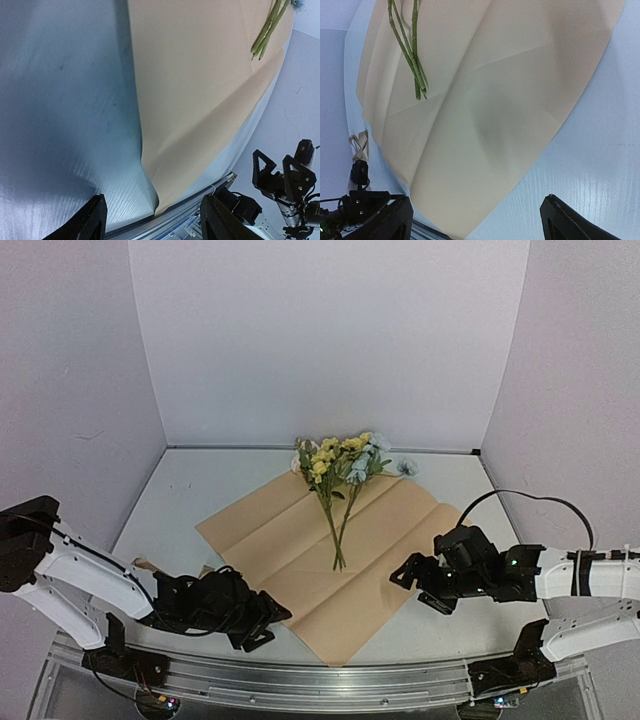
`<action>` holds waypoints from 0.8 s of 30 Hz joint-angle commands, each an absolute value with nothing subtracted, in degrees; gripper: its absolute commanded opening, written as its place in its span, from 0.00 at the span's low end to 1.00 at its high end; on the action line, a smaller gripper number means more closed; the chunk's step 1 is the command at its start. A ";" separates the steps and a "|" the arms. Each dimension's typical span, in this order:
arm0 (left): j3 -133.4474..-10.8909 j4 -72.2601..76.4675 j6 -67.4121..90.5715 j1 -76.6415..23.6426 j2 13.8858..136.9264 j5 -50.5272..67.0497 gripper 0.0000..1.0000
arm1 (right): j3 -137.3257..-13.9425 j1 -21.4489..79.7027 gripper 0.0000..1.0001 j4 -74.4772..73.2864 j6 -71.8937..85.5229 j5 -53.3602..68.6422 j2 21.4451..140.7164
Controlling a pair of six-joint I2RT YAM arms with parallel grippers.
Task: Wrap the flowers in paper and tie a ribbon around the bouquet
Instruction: Pick up the bottom corner of the flattened wrapping paper from the center of the board.
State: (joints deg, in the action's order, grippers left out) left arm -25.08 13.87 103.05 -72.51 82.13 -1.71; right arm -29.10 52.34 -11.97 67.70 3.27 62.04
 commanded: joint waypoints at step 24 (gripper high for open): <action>-33.01 29.08 107.07 -79.47 91.59 -10.83 0.19 | -32.79 52.65 0.91 -14.95 63.21 -1.23 57.57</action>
State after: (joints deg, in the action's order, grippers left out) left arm -29.75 31.16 111.49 -80.39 94.92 -8.82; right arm -30.17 52.43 -13.40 65.08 0.37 58.45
